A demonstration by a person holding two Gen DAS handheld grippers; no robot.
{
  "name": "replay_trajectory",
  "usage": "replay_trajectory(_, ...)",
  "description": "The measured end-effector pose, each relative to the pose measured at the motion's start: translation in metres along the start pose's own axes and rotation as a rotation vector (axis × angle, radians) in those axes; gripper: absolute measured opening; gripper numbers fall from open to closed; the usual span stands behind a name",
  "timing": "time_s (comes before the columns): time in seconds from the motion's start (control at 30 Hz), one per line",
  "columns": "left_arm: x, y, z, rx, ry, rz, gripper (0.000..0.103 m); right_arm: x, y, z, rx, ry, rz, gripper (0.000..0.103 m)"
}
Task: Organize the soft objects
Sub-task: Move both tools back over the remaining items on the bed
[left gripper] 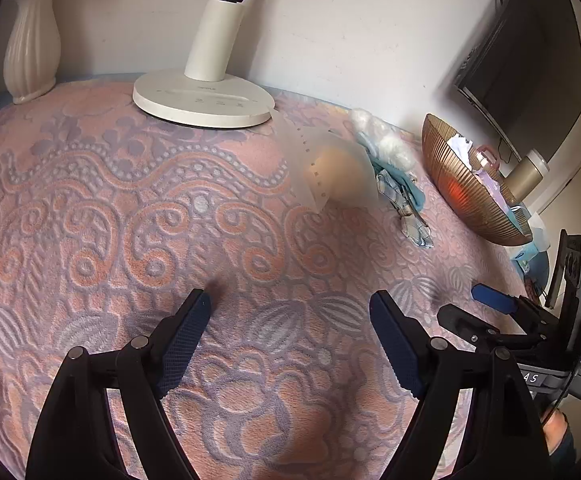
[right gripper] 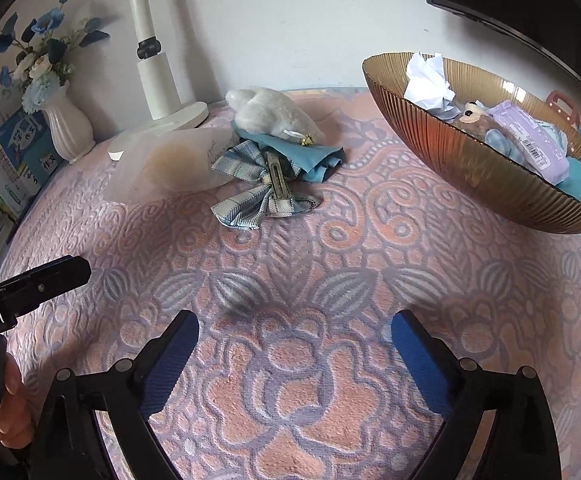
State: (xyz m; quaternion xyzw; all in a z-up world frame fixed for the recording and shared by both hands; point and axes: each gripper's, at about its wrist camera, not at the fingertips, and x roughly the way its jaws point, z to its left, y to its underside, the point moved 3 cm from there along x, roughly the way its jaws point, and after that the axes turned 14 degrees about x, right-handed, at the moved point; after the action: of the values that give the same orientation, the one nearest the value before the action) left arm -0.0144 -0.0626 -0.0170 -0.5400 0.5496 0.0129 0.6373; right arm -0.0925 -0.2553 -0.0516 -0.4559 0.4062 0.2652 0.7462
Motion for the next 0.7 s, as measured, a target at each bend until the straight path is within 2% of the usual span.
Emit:
replay_trajectory(0.17,0.002,-0.001,-0.004,0.022,-0.021,0.027,0.081,0.0,0.0,-0.002,0.011,0.0,0.007,0.099)
replay_trajectory(0.3,-0.009,-0.007,0.007,-0.039,0.077,0.133,0.081,-0.012,-0.002,-0.009,0.033,-0.017,0.042,0.099)
replay_trajectory(0.37,-0.024,-0.021,0.01,-0.044,0.098,0.115,0.081,-0.023,-0.014,-0.014,0.038,-0.015,0.056,0.099)
replay_trajectory(0.47,-0.03,-0.049,0.003,0.022,0.009,0.11,0.081,-0.029,-0.041,-0.016,0.064,0.009,0.063,0.099)
replay_trajectory(0.57,-0.01,-0.077,-0.008,0.124,-0.073,0.131,0.081,-0.016,-0.057,-0.006,0.085,-0.038,0.081,0.099)
replay_trajectory(0.63,0.012,-0.09,-0.006,0.103,-0.046,0.142,0.081,0.0,-0.061,0.007,0.066,-0.044,0.099,0.099)
replay_trajectory(0.7,0.032,-0.099,-0.001,0.049,0.024,0.145,0.081,0.012,-0.062,0.017,0.044,-0.046,0.099,0.097)
